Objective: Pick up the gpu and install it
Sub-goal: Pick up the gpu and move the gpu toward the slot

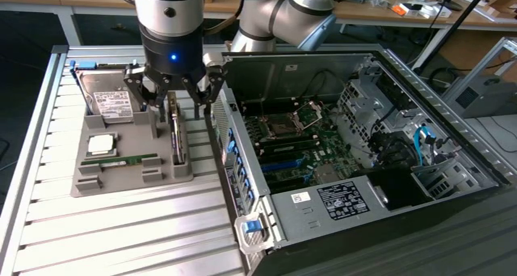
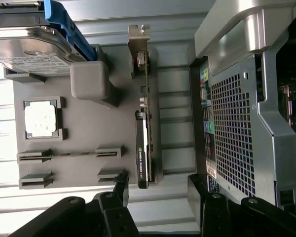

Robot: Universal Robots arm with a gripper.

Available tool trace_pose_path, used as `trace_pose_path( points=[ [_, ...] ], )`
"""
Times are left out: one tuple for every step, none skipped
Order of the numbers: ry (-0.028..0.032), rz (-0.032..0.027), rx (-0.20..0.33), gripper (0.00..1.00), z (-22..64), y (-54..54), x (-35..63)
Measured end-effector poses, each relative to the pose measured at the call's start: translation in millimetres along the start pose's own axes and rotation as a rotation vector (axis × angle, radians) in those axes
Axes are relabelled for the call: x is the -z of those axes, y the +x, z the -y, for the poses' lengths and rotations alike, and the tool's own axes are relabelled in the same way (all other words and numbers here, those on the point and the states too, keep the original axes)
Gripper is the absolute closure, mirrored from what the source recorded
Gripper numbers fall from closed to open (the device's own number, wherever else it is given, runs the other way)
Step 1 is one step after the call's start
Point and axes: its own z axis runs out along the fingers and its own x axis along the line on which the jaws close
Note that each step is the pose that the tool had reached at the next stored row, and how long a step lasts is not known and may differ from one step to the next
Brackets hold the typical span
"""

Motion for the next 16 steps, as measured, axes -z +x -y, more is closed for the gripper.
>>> trace_pose_path(
  points=[
    [0.0, 0.0, 0.0, 0.4, -0.3, 0.0, -0.5],
    [0.0001, -0.0001, 0.0, 0.4, -0.4, 0.0, -0.8],
    [0.0002, -0.0002, 0.0, 0.4, -0.4, 0.0, -1.0],
    [0.0002, -0.0002, 0.0, 0.4, -0.4, 0.1, -1.3],
    [0.0, -0.0001, 0.0, 0.4, -0.4, 0.1, -1.7],
    [0.0001, -0.0001, 0.0, 0.4, -0.4, 0.1, -1.9],
    [0.0001, -0.0001, 0.0, 0.4, -0.4, 0.1, -2.1],
    [0.0001, -0.0002, 0.0, 0.4, -0.4, 0.1, -2.3],
    [0.0001, -0.0001, 0.0, 0.4, -0.3, 0.1, -2.5],
    [0.0, -0.0001, 0.0, 0.4, -0.3, 0.1, -2.9],
    [0.0, -0.0001, 0.0, 0.4, -0.3, 0.1, -3.2],
    [0.0, 0.0, 0.0, 0.4, -0.3, 0.1, -3.6],
    [0.0, 0.0, 0.0, 0.4, -0.3, 0.1, -4.0],
    [0.0, -0.0001, 0.0, 0.4, -0.3, 0.2, -4.2],
    [0.0001, -0.0001, 0.0, 0.4, -0.3, 0.2, -4.4],
    [0.0, -0.0001, 0.0, 0.4, -0.3, 0.2, -4.7]
  ],
)
